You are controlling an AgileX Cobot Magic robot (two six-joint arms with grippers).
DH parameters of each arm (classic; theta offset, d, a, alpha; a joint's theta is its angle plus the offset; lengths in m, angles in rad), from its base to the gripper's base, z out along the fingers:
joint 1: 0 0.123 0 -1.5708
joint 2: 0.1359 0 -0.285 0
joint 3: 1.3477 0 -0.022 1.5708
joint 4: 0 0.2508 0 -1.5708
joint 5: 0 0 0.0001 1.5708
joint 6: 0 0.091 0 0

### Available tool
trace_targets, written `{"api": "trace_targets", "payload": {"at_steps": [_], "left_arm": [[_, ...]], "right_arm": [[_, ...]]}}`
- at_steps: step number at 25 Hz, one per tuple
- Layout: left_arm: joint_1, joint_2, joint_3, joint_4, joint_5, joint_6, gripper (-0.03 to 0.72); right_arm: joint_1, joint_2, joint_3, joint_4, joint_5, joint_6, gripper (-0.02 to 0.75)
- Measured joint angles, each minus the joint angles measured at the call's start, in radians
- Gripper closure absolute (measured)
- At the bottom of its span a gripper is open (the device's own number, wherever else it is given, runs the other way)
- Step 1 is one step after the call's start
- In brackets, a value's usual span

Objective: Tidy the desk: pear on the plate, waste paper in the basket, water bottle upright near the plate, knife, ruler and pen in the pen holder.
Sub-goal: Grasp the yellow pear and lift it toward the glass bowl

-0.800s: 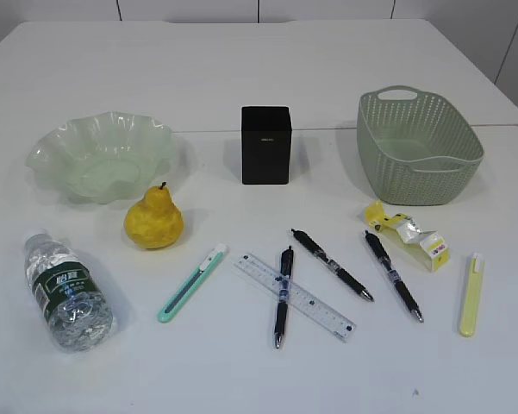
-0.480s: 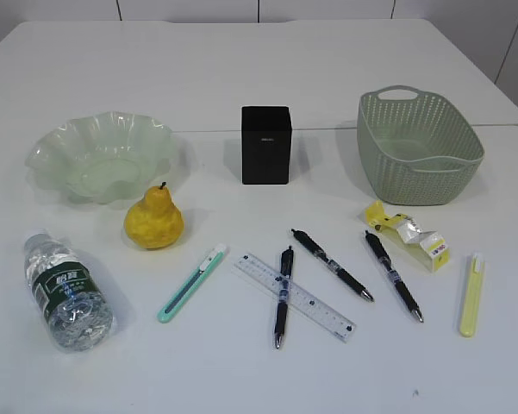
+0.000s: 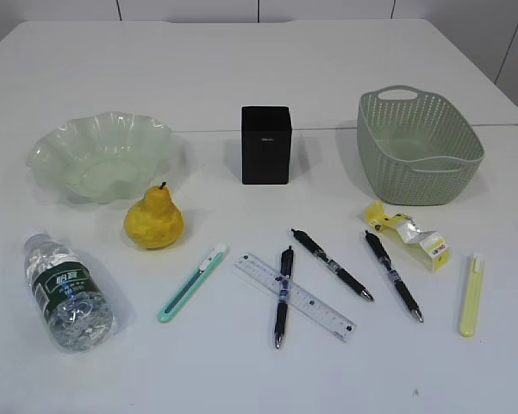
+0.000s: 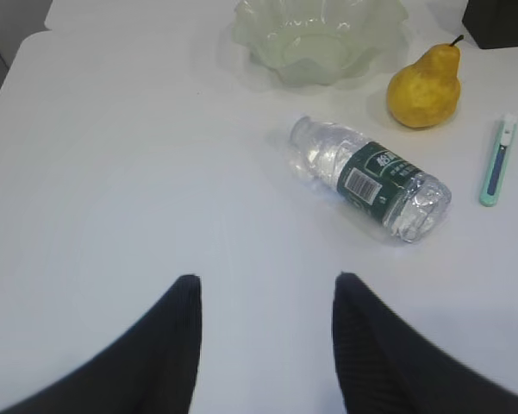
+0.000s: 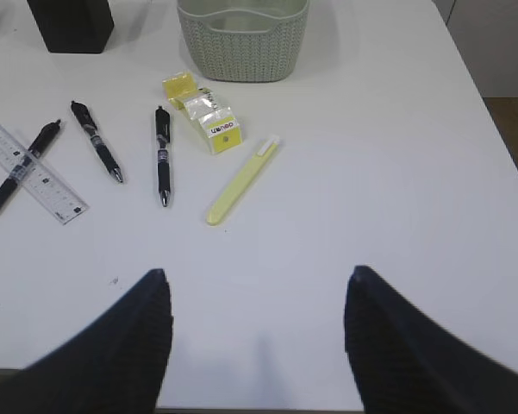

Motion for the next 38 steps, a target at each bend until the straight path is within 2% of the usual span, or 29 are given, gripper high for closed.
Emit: {"api": "trace_targets", "payload": {"at_steps": [23, 31, 38], "left_arm": [[0.0, 0.0, 0.0, 0.017, 0.0, 0.0, 0.357], [0.0, 0.0, 0.0, 0.017, 0.0, 0.0, 0.229], [0.0, 0.0, 0.0, 0.017, 0.0, 0.0, 0.244]], "right_arm": [[0.0, 0.0, 0.0, 0.0, 0.0, 0.0, 0.265], [0.0, 0.0, 0.0, 0.0, 0.0, 0.0, 0.266], [0.0, 0.0, 0.0, 0.015, 0.0, 0.0, 0.266]]}}
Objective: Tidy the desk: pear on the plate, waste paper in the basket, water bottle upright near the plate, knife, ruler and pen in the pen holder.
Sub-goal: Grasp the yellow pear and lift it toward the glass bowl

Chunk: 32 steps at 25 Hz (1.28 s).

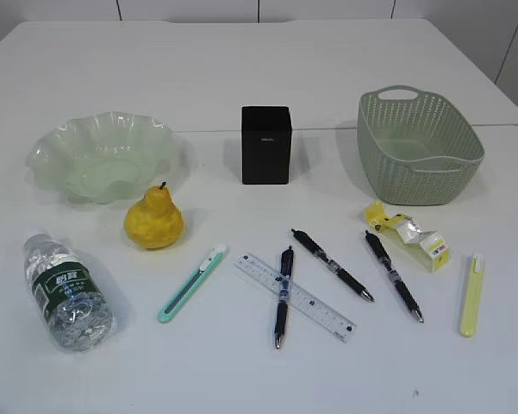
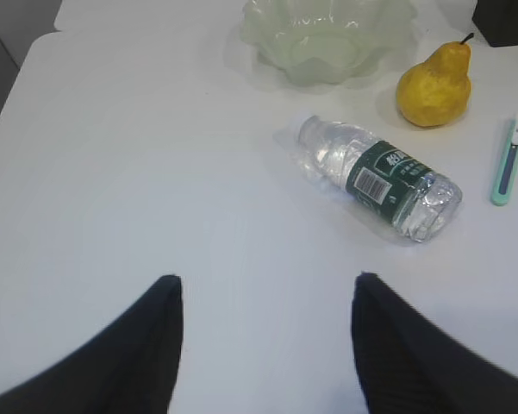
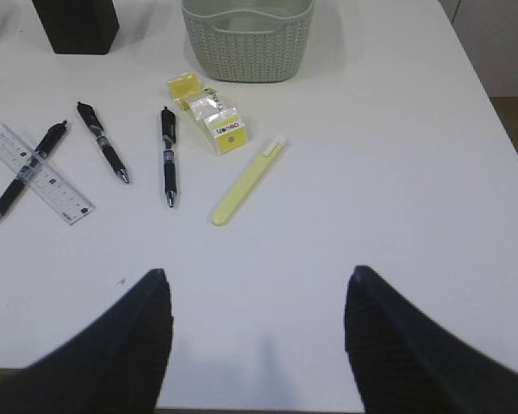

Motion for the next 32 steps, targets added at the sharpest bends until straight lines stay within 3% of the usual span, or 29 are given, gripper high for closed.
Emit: {"api": "trace_targets", "payload": {"at_steps": [16, 29, 32], "left_arm": [[0.0, 0.029, -0.019, -0.024, -0.038, 0.0, 0.258], [0.002, 0.472, -0.133, -0.059, -0.295, 0.0, 0.258], [-0.026, 0.563, -0.154, -0.059, -0.358, 0.0, 0.258]], "right_arm": [[0.0, 0.019, -0.01, 0.016, -0.033, 0.033, 0.296], [0.0, 0.33, -0.025, 0.085, -0.162, -0.006, 0.309], [0.0, 0.406, -0.044, 0.113, -0.166, -0.054, 0.309]]}}
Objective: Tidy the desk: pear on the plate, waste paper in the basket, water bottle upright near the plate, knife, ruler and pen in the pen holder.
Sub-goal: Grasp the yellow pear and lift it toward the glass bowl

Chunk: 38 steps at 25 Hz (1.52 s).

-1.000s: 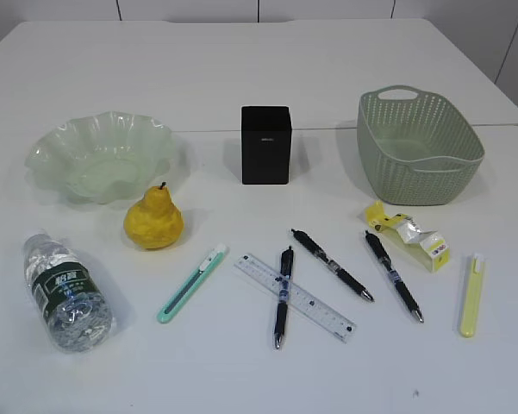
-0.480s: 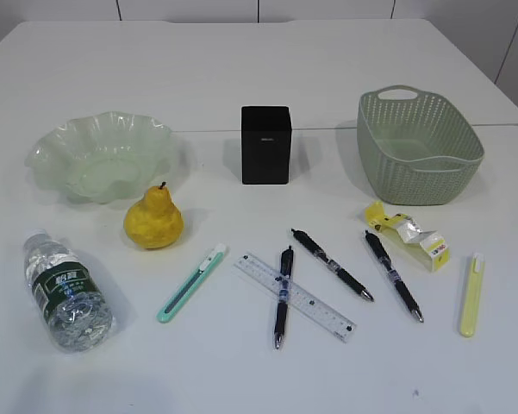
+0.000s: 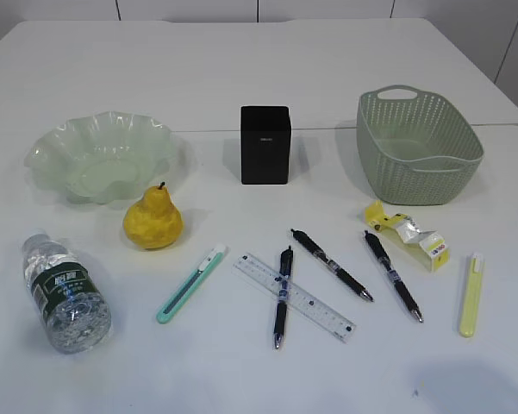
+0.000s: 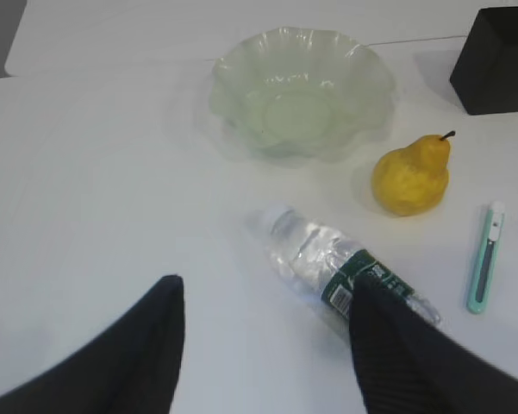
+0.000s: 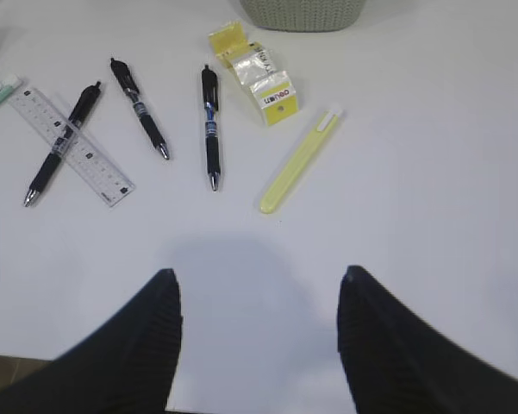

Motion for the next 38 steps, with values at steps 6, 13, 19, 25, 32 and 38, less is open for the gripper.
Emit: {"api": "trace_targets", "payload": {"at_steps": [6, 13, 19, 25, 32, 38], "left_arm": [[-0.09, 0.198, -0.091, 0.013, -0.055, 0.0, 0.258], [-0.214, 0.473, -0.283, 0.072, -0.071, 0.0, 0.258], [-0.283, 0.747, -0.518, 0.076, 0.019, 0.0, 0.258], [-0.348, 1.019, -0.796, 0.077, 0.17, 0.0, 0.258], [-0.445, 1.244, -0.932, 0.095, 0.198, -0.002, 0.252], [-0.485, 1.367, -0.941, 0.18, 0.21, -0.078, 0.202]], "right_arm": [[0.0, 0.142, -0.07, 0.015, -0.03, -0.046, 0.309], [0.0, 0.25, -0.094, 0.066, -0.069, -0.059, 0.309], [0.0, 0.315, -0.101, 0.124, -0.07, -0.076, 0.309], [0.0, 0.393, -0.105, 0.138, -0.045, -0.079, 0.309], [0.0, 0.493, -0.188, 0.129, 0.026, -0.079, 0.309], [0.0, 0.564, -0.233, 0.125, 0.043, -0.079, 0.309]]}}
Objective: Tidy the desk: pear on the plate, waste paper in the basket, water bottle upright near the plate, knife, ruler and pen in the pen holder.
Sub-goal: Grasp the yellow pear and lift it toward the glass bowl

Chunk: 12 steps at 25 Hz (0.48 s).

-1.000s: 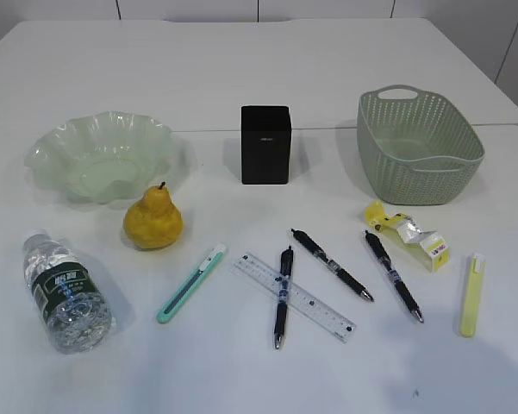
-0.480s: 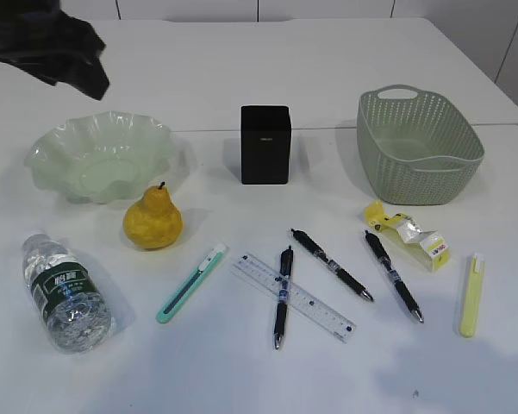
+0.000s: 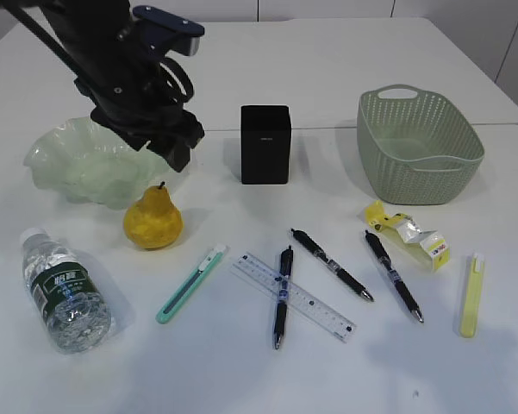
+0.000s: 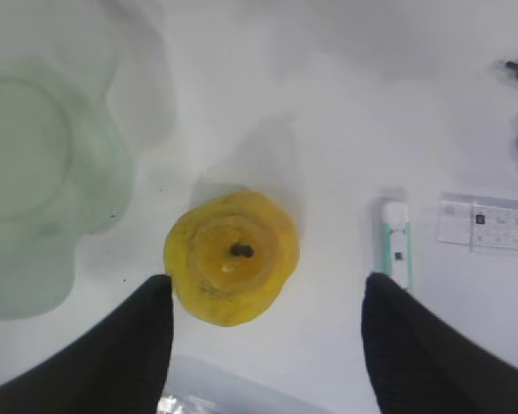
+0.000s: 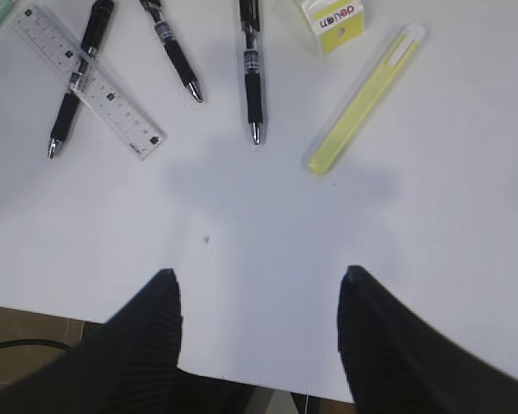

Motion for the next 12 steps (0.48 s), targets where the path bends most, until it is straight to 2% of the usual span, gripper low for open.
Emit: {"api": "trace_targets", "payload": {"at_steps": [12], "left_arm": [[0.0, 0.137, -0.006, 0.069, -0.011, -0.029, 0.198]], "right_arm": [[0.0, 0.031, -0.007, -0.016, 0.002, 0.0, 0.309]]}}
